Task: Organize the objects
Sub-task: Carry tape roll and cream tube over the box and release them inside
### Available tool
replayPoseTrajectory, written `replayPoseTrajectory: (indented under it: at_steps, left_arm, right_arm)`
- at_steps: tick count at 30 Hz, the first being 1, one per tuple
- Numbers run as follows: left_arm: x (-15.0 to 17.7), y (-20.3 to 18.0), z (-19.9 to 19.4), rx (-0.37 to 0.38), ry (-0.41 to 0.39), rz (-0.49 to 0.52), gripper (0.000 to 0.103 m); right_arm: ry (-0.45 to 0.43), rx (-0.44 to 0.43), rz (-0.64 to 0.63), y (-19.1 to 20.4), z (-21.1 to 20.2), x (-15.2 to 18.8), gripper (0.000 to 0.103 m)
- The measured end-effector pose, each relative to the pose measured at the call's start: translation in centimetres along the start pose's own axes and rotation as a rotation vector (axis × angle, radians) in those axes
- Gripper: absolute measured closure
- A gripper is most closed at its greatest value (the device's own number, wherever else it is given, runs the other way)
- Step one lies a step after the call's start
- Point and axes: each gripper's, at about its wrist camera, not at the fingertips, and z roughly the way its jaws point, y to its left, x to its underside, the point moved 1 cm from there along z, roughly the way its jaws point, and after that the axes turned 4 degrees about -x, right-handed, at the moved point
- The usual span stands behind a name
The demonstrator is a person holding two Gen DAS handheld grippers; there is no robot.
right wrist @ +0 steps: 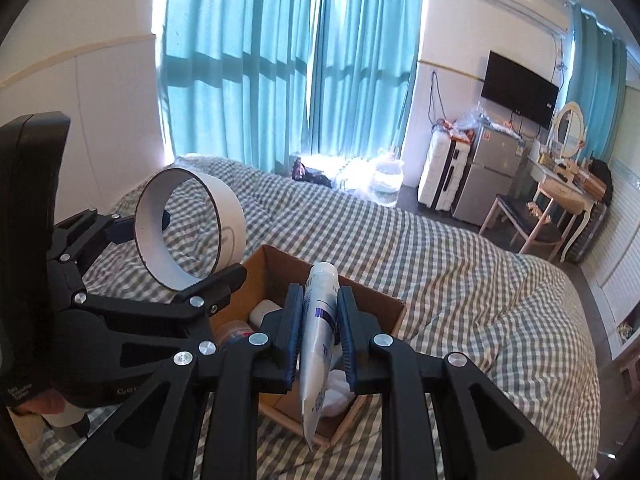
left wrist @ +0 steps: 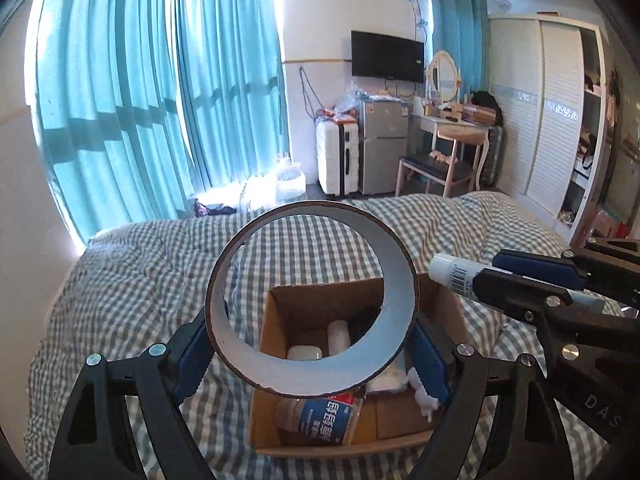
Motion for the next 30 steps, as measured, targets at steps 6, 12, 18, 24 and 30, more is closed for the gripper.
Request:
replayPoseTrajectory:
  at_steps: [6, 12, 18, 24, 30]
  left_arm:
    - [2.5, -0.3, 6.0, 0.033, 0.100, -0.004, 0.016]
    - [4.5, -1.4, 10.0, 0.046, 0.176, 0.026, 0.016]
    - [5.0, -1.4, 12.0, 0.074, 0.211, 0.018, 0.016]
    - [5.2, -1.2, 12.5, 0.085, 0.228, 0.001, 0.016]
    - [5.2, -1.6, 12.4, 0.078, 0.236, 0.019, 0.015]
  right_arm:
    - [0.083, -0.015, 0.049, -2.1, 6.5, 0.8, 0.086]
    - [0.167, 0.002, 0.065, -3.2, 11.5, 2.8, 0.086]
    - [0.194, 0.014, 0.058, -3.6, 13.5, 3.8, 0.086]
    - [0.212, 0.014, 0.075, -3.7, 14.3, 4.5, 0.086]
    - [0.211, 0.012, 0.090, -3.8, 14.0, 4.4, 0.086]
